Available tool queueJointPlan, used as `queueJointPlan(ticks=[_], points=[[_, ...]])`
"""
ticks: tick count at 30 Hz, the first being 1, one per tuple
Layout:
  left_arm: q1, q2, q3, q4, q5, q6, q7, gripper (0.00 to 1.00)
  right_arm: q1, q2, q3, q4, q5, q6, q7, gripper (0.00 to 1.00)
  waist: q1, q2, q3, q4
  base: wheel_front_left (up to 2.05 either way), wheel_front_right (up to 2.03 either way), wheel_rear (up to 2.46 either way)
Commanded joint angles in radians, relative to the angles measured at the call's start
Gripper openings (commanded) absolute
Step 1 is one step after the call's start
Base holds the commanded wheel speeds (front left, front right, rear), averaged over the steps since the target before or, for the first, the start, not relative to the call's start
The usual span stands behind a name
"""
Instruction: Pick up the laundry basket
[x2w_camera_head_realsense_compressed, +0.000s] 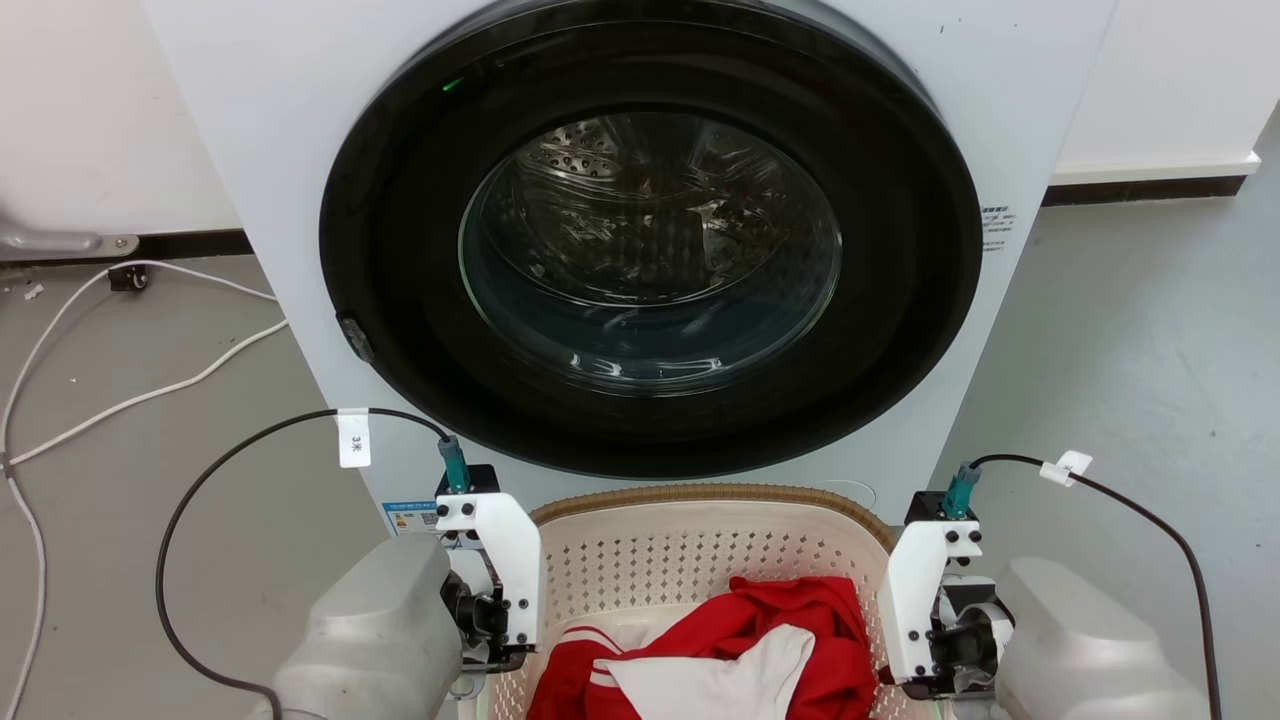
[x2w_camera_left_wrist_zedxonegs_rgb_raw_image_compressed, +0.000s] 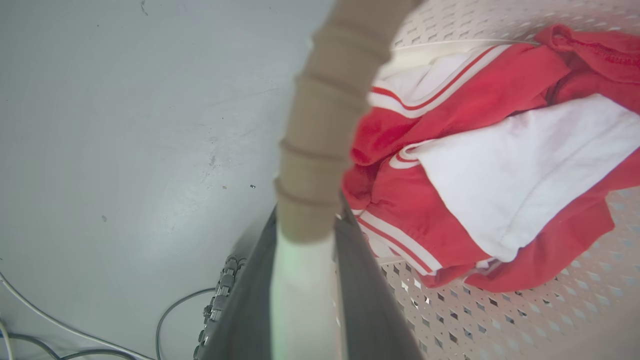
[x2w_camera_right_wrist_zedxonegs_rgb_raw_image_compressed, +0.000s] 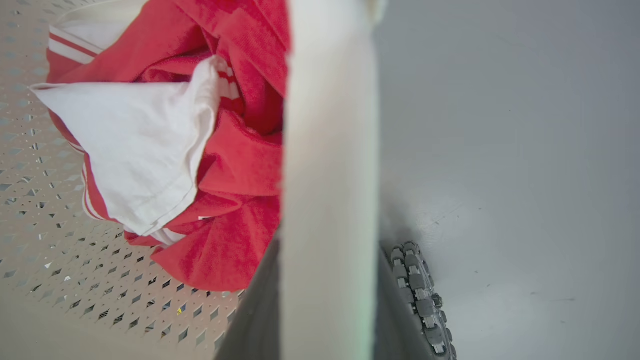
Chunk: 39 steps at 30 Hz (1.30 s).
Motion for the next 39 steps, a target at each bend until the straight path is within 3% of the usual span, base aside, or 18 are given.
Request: queueJointPlan(ticks=[1, 39], points=[[-0.004, -0.045, 0.001, -0.022, -0.01, -0.018, -0.007, 0.0, -0.012, 0.054, 0.007, -0.017, 0.012, 0.014, -0.002, 0.0, 0.0, -0.0001, 0.001, 0.0, 0.0, 0.0, 0.0], [0.011, -0.051, -0.003, -0.017, -0.036, -0.024, 0.016, 0.0, -0.037, 0.045, 0.054, 0.008, 0.065, 0.014, -0.007, 0.0, 0.0, -0.0001, 0.002, 0.002, 0.0, 0.0, 0.0]])
